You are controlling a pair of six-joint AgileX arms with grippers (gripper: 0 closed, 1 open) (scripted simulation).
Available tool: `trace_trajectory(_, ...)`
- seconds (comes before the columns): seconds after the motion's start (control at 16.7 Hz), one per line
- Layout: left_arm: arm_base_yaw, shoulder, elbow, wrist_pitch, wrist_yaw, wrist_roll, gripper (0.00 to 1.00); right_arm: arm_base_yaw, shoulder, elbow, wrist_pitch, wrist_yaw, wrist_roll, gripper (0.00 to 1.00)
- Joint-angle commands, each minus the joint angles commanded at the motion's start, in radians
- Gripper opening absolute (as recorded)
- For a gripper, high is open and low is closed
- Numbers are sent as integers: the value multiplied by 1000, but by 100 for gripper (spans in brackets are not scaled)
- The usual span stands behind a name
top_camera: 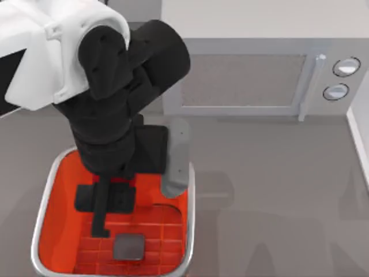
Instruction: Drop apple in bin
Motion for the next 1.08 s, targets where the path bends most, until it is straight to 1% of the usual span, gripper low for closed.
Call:
trace_trajectory(0.12,-56,-40,-39,10,-15,-46,0,0,0,0,0,0,0,100)
trace_trajectory(0.18,-67,-49,-48,12,-19,-56,0,0,0,0,0,0,0,100)
trace_trajectory(0.54,-60,-47,-61,29,-20,-54,0,0,0,0,0,0,0,100)
trace_trajectory(0.9,-47,-28,-244,244,-19,-39,0,0,0,0,0,0,0,100)
trace_trajectory(1.08,-43,-15,-293,294,-19,-32,0,0,0,0,0,0,0,100)
